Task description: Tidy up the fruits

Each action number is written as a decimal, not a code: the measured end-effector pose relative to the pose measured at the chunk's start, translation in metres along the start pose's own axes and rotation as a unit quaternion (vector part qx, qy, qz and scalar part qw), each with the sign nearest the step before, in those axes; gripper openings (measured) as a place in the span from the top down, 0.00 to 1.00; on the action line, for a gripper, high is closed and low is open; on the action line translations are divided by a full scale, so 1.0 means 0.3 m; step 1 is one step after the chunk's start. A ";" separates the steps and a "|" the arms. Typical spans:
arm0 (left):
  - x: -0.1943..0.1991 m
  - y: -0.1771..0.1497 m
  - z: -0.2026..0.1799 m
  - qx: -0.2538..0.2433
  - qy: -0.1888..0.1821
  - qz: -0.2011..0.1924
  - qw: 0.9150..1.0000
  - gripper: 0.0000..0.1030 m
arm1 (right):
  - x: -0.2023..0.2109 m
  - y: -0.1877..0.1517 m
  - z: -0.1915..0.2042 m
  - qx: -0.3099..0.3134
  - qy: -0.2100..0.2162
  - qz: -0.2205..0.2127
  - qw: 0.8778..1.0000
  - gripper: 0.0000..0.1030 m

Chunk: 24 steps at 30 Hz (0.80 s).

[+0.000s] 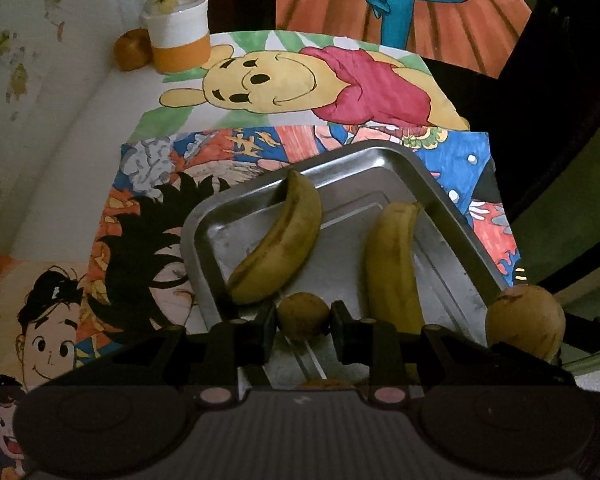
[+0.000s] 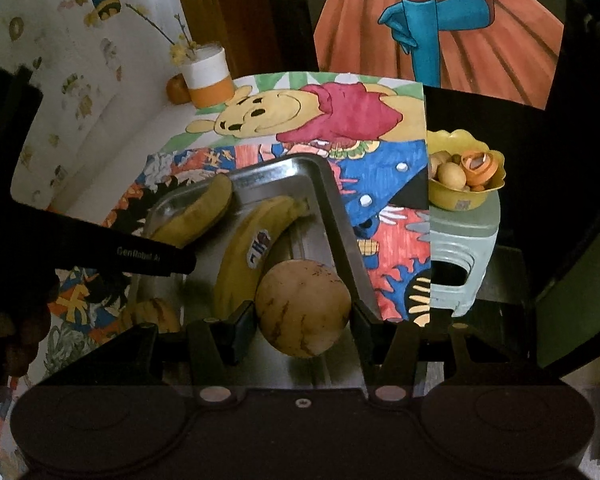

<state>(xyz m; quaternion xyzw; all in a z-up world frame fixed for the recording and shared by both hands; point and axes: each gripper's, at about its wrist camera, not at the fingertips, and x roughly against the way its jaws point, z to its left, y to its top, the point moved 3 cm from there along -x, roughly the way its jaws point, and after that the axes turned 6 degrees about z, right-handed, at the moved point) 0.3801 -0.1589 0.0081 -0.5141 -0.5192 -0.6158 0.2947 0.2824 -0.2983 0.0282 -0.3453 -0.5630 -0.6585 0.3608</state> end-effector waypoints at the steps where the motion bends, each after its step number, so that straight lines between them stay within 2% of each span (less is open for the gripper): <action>1: -0.005 0.002 -0.001 0.000 0.001 0.001 1.000 0.69 | -0.004 -0.002 0.001 -0.001 0.000 0.002 1.000 0.48; 24: -0.055 -0.003 0.014 -0.002 0.010 0.031 0.999 0.69 | -0.060 -0.011 0.016 -0.007 -0.007 0.026 1.000 0.48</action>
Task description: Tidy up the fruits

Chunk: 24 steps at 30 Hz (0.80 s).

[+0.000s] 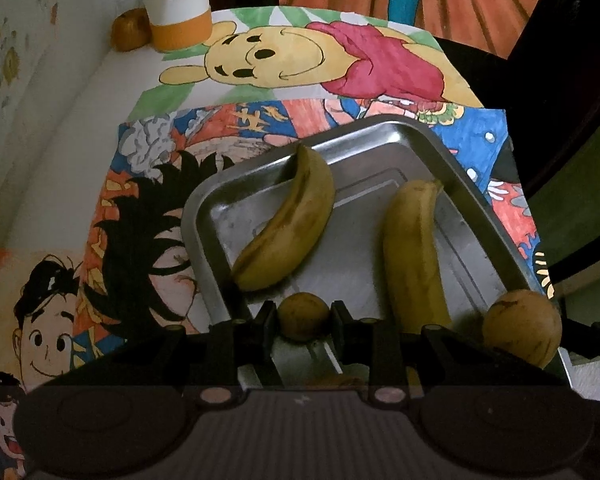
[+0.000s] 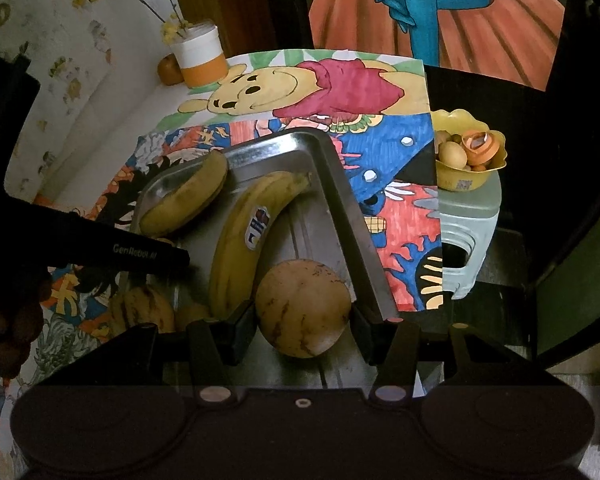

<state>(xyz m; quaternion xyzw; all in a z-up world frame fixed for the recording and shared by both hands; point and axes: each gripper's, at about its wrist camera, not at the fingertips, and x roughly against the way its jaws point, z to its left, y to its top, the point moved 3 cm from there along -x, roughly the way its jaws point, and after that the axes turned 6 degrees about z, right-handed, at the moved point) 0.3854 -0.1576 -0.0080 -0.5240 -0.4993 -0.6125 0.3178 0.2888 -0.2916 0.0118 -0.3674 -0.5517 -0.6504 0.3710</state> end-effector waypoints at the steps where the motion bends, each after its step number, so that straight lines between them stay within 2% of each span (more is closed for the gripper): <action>1: -0.002 -0.002 0.001 0.000 0.000 0.001 1.000 0.69 | -0.002 -0.001 0.000 0.000 0.000 0.001 1.000 0.48; 24: -0.007 -0.007 0.001 -0.010 0.004 0.003 1.000 0.68 | -0.022 -0.006 0.004 -0.004 -0.003 0.007 1.000 0.47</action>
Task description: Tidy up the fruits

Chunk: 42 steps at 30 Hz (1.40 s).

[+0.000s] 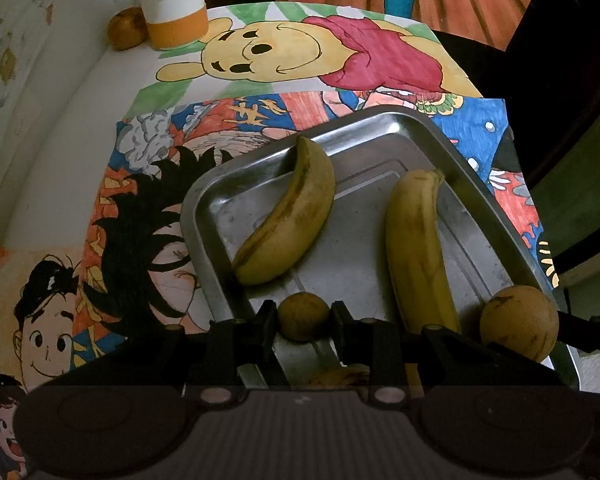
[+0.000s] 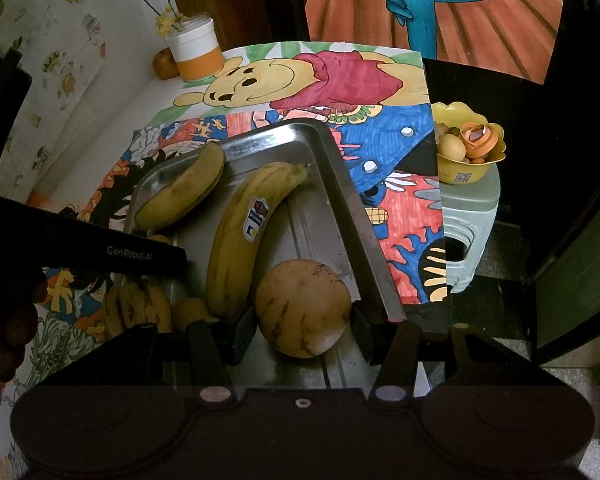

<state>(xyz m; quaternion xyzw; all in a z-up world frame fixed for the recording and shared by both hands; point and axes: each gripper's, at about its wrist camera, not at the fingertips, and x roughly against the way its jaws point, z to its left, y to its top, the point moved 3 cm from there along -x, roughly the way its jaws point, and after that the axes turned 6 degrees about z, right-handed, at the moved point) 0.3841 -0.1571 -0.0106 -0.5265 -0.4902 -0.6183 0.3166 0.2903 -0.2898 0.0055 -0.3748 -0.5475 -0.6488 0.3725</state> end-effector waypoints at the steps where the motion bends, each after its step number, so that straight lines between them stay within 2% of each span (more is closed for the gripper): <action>1: 0.000 0.000 0.000 0.000 0.000 0.000 1.000 0.68 | 0.000 0.000 0.001 0.000 0.000 0.000 1.000 0.47; 12: 0.004 -0.003 -0.001 0.000 0.000 0.008 1.000 0.61 | -0.001 -0.004 0.007 0.006 0.003 -0.001 1.000 0.46; 17: 0.022 -0.007 -0.006 0.003 0.003 0.002 1.000 0.52 | 0.000 -0.006 0.007 0.012 0.004 -0.004 1.000 0.44; 21: 0.032 -0.011 -0.004 0.008 0.004 0.000 1.000 0.52 | 0.006 -0.007 0.005 0.016 0.005 -0.006 1.000 0.43; 33: 0.073 -0.029 0.023 0.037 0.017 -0.012 0.999 0.39 | 0.038 0.002 -0.003 0.029 0.004 -0.022 0.999 0.29; 42: 0.112 -0.065 0.053 0.075 0.027 -0.026 0.997 0.19 | 0.074 -0.002 -0.013 0.036 0.003 -0.038 0.999 0.19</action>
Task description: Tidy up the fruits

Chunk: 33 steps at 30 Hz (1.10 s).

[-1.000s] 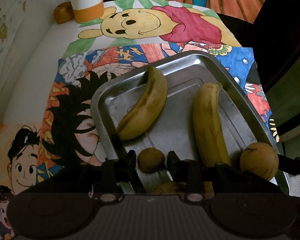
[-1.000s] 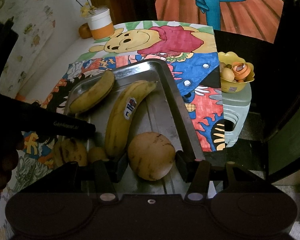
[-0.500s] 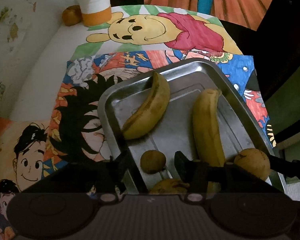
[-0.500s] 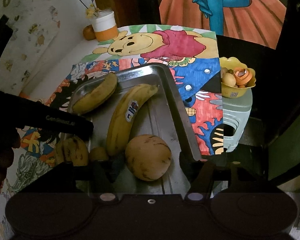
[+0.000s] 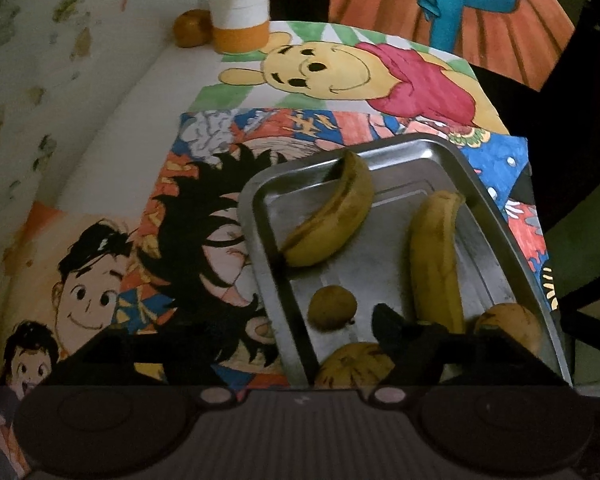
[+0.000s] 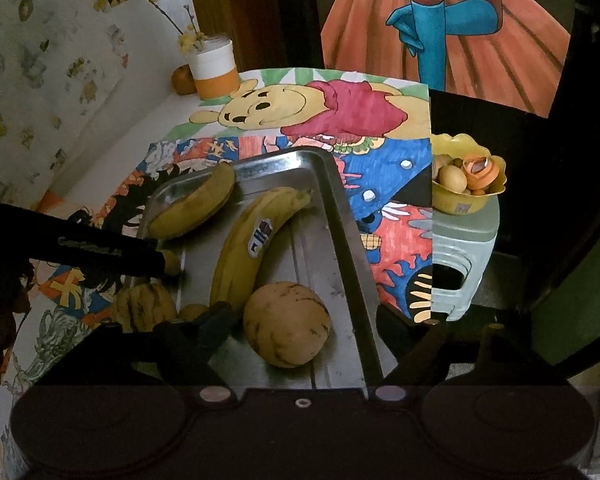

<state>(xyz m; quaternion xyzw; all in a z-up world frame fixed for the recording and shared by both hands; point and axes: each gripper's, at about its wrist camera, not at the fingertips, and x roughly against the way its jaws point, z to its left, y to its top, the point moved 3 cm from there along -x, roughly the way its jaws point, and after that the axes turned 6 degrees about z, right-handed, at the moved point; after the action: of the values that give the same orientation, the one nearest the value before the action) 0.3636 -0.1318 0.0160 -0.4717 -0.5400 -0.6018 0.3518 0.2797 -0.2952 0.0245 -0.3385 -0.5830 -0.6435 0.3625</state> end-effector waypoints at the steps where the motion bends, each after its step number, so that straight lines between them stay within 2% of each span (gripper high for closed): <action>1: 0.006 -0.004 0.004 0.005 0.002 -0.003 1.000 0.17 | 0.005 0.000 -0.001 0.001 -0.001 -0.002 1.000 0.17; 8: 0.053 -0.041 0.031 0.040 0.001 -0.030 0.999 0.07 | 0.041 -0.003 -0.009 0.005 -0.009 -0.020 1.000 0.08; 14: 0.091 -0.083 0.049 0.065 0.006 -0.059 0.996 0.03 | 0.074 0.004 -0.018 0.010 -0.015 -0.037 0.999 0.02; 24: 0.162 -0.152 0.077 0.097 0.020 -0.071 0.993 0.01 | 0.161 0.031 -0.008 0.008 -0.010 -0.069 0.997 0.01; 33: 0.270 -0.175 0.110 0.091 0.030 -0.084 0.992 0.01 | 0.237 0.050 0.029 -0.009 -0.002 -0.077 0.997 0.01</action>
<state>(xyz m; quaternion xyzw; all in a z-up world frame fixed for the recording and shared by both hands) 0.2959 -0.0835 0.0751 -0.3727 -0.6196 -0.5909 0.3578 0.2567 -0.2925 0.0940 -0.2970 -0.6021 -0.6742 0.3077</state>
